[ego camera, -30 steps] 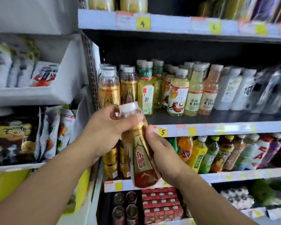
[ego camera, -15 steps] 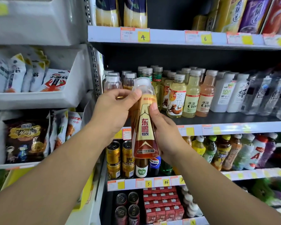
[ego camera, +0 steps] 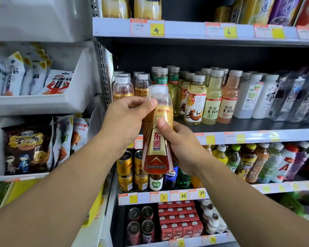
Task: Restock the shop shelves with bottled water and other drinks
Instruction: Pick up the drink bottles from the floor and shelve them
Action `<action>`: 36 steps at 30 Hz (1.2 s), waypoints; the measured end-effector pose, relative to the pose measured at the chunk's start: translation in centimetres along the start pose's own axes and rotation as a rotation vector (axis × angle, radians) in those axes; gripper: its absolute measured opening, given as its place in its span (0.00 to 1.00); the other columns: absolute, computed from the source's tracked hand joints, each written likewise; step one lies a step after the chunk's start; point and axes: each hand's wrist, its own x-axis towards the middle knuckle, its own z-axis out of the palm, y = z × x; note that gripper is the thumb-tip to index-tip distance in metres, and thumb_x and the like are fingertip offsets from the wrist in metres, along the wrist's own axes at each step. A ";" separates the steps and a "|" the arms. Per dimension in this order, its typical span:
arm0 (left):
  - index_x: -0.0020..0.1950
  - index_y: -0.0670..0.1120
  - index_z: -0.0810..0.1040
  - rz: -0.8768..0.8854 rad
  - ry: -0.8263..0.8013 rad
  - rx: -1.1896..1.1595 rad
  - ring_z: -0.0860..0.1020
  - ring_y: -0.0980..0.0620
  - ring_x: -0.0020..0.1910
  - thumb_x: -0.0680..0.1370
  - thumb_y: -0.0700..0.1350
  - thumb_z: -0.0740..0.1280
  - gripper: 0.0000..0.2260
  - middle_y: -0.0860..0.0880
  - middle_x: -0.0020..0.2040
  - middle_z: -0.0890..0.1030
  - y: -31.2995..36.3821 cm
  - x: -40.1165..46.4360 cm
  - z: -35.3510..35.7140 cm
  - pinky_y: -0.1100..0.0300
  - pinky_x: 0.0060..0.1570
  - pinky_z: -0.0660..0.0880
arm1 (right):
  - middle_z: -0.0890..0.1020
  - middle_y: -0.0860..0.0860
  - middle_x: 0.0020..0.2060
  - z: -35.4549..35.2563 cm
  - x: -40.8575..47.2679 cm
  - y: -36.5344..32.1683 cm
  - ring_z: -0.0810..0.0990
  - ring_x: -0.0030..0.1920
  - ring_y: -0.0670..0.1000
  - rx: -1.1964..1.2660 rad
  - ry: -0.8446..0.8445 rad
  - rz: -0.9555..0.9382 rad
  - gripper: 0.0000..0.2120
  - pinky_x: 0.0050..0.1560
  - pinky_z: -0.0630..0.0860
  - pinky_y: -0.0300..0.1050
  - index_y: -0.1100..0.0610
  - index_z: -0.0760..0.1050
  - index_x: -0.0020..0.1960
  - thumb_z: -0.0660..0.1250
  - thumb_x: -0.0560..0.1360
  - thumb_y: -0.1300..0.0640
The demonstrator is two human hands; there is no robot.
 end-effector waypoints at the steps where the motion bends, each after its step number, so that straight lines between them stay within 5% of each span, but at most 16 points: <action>1: 0.54 0.49 0.82 0.006 -0.012 0.009 0.84 0.53 0.45 0.73 0.51 0.75 0.12 0.51 0.47 0.85 0.0 0.1 -0.1 0.58 0.43 0.82 | 0.87 0.54 0.46 -0.2 0.3 -0.1 0.87 0.47 0.54 -0.035 -0.011 -0.009 0.24 0.44 0.83 0.47 0.55 0.76 0.58 0.71 0.67 0.44; 4: 0.57 0.48 0.82 0.036 -0.044 0.019 0.84 0.53 0.49 0.74 0.47 0.74 0.13 0.51 0.49 0.85 -0.3 0.4 -0.3 0.58 0.48 0.81 | 0.87 0.54 0.49 -0.9 1.4 -0.4 0.86 0.50 0.54 -0.083 -0.022 -0.039 0.23 0.51 0.81 0.49 0.56 0.77 0.58 0.75 0.66 0.51; 9: 0.50 0.56 0.82 -0.008 -0.040 0.053 0.82 0.54 0.54 0.79 0.48 0.68 0.04 0.53 0.52 0.85 -3.4 1.3 -1.0 0.53 0.58 0.78 | 0.86 0.53 0.52 -1.3 4.8 -1.4 0.86 0.50 0.49 -0.164 0.052 -0.089 0.23 0.44 0.81 0.39 0.57 0.74 0.65 0.75 0.73 0.59; 13: 0.63 0.50 0.80 -0.038 -0.040 0.174 0.79 0.54 0.59 0.82 0.44 0.64 0.12 0.53 0.57 0.82 -6.6 1.6 -1.2 0.54 0.65 0.74 | 0.86 0.50 0.53 -1.0 7.6 -1.3 0.86 0.52 0.49 -0.160 0.111 -0.097 0.22 0.49 0.83 0.48 0.54 0.72 0.67 0.74 0.75 0.60; 16: 0.67 0.49 0.77 -0.054 -0.077 0.238 0.78 0.54 0.60 0.82 0.42 0.61 0.14 0.52 0.60 0.80 -8.3 1.7 -1.3 0.54 0.67 0.73 | 0.85 0.52 0.55 -0.4 9.3 -0.7 0.84 0.57 0.54 -0.117 0.121 -0.087 0.19 0.57 0.81 0.60 0.52 0.73 0.64 0.73 0.75 0.59; 23: 0.70 0.48 0.75 -0.101 -0.096 0.258 0.76 0.55 0.62 0.82 0.41 0.62 0.16 0.52 0.65 0.79 -9.8 1.4 -0.9 0.55 0.68 0.71 | 0.84 0.47 0.55 -0.6 12.2 1.1 0.81 0.58 0.45 -0.303 0.137 -0.115 0.22 0.54 0.77 0.40 0.54 0.72 0.67 0.73 0.77 0.52; 26: 0.69 0.47 0.76 -0.108 -0.116 0.265 0.77 0.57 0.61 0.82 0.41 0.63 0.15 0.53 0.63 0.80 -10.1 1.1 -0.4 0.58 0.68 0.71 | 0.84 0.45 0.57 -1.1 12.8 1.2 0.80 0.61 0.47 -0.376 0.156 -0.108 0.25 0.63 0.74 0.47 0.52 0.72 0.68 0.72 0.74 0.43; 31: 0.53 0.51 0.82 -0.122 -0.148 0.241 0.80 0.59 0.52 0.80 0.40 0.65 0.09 0.58 0.49 0.83 -10.9 0.5 0.8 0.58 0.61 0.76 | 0.80 0.48 0.64 -1.2 12.2 1.6 0.77 0.65 0.49 -0.578 0.212 -0.151 0.32 0.67 0.74 0.49 0.54 0.68 0.73 0.69 0.75 0.39; 33: 0.46 0.51 0.82 -0.160 -0.179 0.197 0.82 0.52 0.51 0.79 0.38 0.65 0.09 0.52 0.48 0.85 -11.8 -0.1 1.5 0.52 0.59 0.77 | 0.80 0.47 0.61 -1.1 9.4 2.9 0.78 0.62 0.45 -0.620 0.353 -0.296 0.26 0.63 0.75 0.42 0.56 0.71 0.72 0.68 0.79 0.45; 36: 0.45 0.48 0.82 -0.208 -0.309 0.259 0.83 0.45 0.48 0.79 0.46 0.66 0.07 0.47 0.45 0.86 -14.7 -1.8 2.8 0.47 0.53 0.78 | 0.82 0.46 0.47 -1.8 4.0 7.5 0.81 0.48 0.44 -0.629 0.502 -0.517 0.07 0.51 0.78 0.40 0.55 0.79 0.56 0.66 0.79 0.56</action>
